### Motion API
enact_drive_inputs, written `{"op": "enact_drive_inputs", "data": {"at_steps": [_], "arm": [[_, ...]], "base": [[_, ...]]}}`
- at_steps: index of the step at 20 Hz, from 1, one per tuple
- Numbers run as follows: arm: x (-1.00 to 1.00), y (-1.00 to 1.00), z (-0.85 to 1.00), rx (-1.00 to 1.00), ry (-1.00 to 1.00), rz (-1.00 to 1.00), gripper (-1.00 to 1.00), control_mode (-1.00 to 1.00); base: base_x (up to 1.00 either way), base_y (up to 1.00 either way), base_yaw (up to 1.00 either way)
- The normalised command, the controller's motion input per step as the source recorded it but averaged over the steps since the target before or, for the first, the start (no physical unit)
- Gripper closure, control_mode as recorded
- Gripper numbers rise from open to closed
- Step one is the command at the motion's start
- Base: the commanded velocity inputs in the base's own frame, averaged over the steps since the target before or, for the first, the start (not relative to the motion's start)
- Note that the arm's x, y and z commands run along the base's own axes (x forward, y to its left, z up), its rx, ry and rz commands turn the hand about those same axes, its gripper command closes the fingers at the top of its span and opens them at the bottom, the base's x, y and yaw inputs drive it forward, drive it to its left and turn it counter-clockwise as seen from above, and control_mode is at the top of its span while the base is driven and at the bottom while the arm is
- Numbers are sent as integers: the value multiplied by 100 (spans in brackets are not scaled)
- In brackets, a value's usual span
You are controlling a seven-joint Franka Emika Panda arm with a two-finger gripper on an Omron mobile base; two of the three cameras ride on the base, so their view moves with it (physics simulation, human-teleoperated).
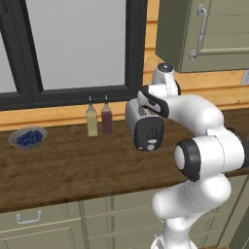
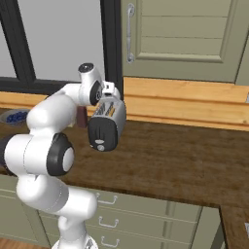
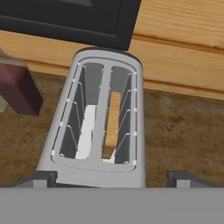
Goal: Start the toaster. Once the lever pops up, take the bread to the plate on the dining counter.
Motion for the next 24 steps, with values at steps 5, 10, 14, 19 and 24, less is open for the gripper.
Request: {"op": "enact_drive_inputs", "data": {"at_steps": [5, 10, 14, 19, 24], "arm": [[13, 0, -8, 0, 0, 0, -100, -100], [11, -1, -7, 0, 0, 0, -100, -100], [6, -1, -4, 0, 0, 0, -100, -100], [0, -2, 0, 0, 0, 0, -100, -100], [0, 0, 0, 0, 0, 0, -100, -100]], "base": [[0, 0, 0], [0, 0, 0], [0, 0, 0], [0, 0, 0], [0, 0, 0]]}}
